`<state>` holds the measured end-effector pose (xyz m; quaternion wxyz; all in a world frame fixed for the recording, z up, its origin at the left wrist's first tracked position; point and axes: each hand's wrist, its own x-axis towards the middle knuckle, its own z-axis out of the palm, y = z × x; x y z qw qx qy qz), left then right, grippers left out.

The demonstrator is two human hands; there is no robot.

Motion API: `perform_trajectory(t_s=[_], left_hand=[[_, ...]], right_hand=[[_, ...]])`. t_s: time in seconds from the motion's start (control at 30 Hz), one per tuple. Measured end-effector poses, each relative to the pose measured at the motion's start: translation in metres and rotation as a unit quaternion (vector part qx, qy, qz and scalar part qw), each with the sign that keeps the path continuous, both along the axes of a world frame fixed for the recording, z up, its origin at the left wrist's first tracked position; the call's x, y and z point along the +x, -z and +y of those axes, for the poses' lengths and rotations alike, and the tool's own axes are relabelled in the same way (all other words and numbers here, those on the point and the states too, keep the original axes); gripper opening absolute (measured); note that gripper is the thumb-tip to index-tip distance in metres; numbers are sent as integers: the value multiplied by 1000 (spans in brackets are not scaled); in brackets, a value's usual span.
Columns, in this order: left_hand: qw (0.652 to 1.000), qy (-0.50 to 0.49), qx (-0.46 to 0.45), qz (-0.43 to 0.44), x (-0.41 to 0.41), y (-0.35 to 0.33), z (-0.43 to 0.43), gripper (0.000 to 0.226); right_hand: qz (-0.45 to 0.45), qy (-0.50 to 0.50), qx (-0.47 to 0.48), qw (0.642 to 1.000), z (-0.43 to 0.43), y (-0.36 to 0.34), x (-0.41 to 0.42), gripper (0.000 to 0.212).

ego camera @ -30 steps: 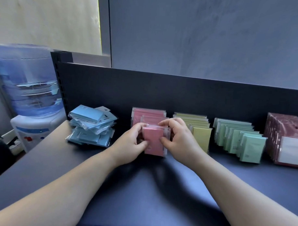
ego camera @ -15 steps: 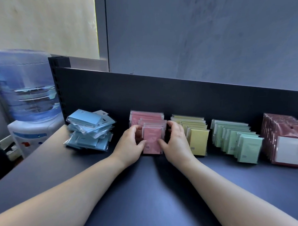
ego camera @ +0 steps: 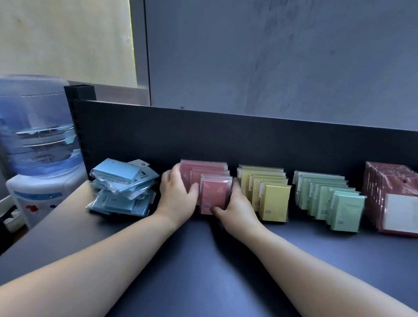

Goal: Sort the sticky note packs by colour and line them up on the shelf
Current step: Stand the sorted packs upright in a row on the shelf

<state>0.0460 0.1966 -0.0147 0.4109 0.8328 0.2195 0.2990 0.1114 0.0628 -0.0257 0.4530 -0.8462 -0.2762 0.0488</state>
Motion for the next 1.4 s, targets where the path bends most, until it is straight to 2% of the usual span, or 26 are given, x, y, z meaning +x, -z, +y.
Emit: perform_trajectory(t_s=[0.07, 0.17, 0.3, 0.5, 0.63, 0.73, 0.83, 0.9, 1.03, 1.1, 1.2, 1.23, 1.33, 1.4], left_hand=[[997, -11, -60, 36, 5, -3, 2, 54], [991, -7, -112, 72, 9, 2, -5, 57], [991, -33, -126, 45, 11, 9, -19, 58], [992, 14, -109, 56, 13, 11, -22, 62], [992, -24, -117, 28, 12, 11, -20, 58], [987, -56, -147, 16, 16, 8, -14, 61], [977, -30, -210, 23, 27, 10, -2, 66], [973, -30, -228, 19, 35, 16, 3, 53], [977, -12, -211, 10, 35, 15, -4, 30], [980, -12, -198, 10, 33, 14, -5, 34], [982, -41, -182, 25, 28, 11, -7, 62], [982, -55, -176, 29, 24, 6, -10, 64], [985, -108, -131, 25, 14, 1, -18, 52], [988, -98, -120, 11, 12, 5, -21, 40]], right_hand=[[8, 1, -4, 1000, 0, 2, 2, 86], [10, -5, 0, 1000, 0, 2, 5, 73], [22, -16, 18, 999, 3, 3, 7, 66], [25, -27, 29, 999, 4, 2, 7, 72], [28, -27, 28, 999, 2, 1, 7, 76], [29, -23, 25, 999, 3, 3, 7, 84], [30, -23, 22, 999, 3, 4, 9, 84], [28, -24, 24, 999, 3, 4, 9, 80], [25, -28, 36, 999, 3, 3, 8, 74], [23, -28, 38, 999, 2, 4, 7, 74], [22, -28, 43, 998, 1, 4, 7, 75], [22, -28, 45, 998, 1, 4, 7, 73], [19, -27, 53, 998, -1, 4, 6, 67], [12, -24, 50, 998, -3, 4, 5, 63]])
